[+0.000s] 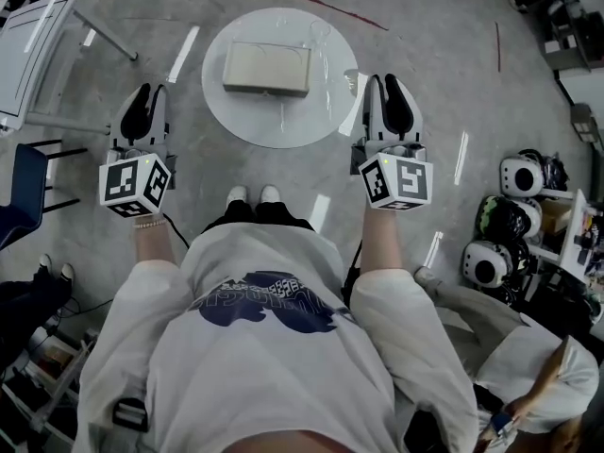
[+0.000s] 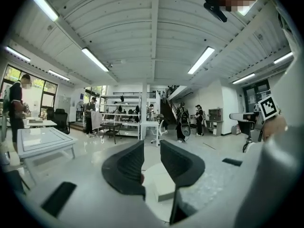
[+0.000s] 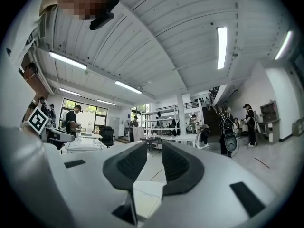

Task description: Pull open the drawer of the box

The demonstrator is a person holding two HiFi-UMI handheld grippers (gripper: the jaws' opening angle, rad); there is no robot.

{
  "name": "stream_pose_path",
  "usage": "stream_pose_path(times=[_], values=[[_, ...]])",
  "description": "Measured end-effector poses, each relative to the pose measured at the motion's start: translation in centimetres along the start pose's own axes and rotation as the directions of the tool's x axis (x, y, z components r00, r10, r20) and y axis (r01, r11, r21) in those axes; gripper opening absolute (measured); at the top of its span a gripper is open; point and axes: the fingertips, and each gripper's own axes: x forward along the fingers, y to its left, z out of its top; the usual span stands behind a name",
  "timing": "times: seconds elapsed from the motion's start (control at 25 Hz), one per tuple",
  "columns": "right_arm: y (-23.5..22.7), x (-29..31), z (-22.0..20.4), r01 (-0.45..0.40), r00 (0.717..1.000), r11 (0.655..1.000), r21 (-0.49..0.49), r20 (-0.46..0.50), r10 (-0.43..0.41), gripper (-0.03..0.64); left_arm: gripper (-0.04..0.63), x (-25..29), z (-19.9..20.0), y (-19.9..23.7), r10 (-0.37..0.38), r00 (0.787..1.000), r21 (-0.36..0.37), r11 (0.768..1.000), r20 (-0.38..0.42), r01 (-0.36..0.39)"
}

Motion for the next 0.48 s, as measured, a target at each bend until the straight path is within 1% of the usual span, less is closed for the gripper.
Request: stream_pose_path(times=[0.24,0.48], values=[[-0.2,0.6,-1.0,-0.04,0.999,0.999,0.011,-0.01,0.04,0.074,0.094,-0.5,-1.4,-0.6,0.034,0.999,-0.025,0.999,-0.031,-0.035],[0.3,2.0,-1.3,-0.047,0.999,0.999,0.028,-0.01,0.047,0.074,0.094,0.2,-1.7,0.4,0.04,0.997,-0.014,0.999,-0.059,-0.04]])
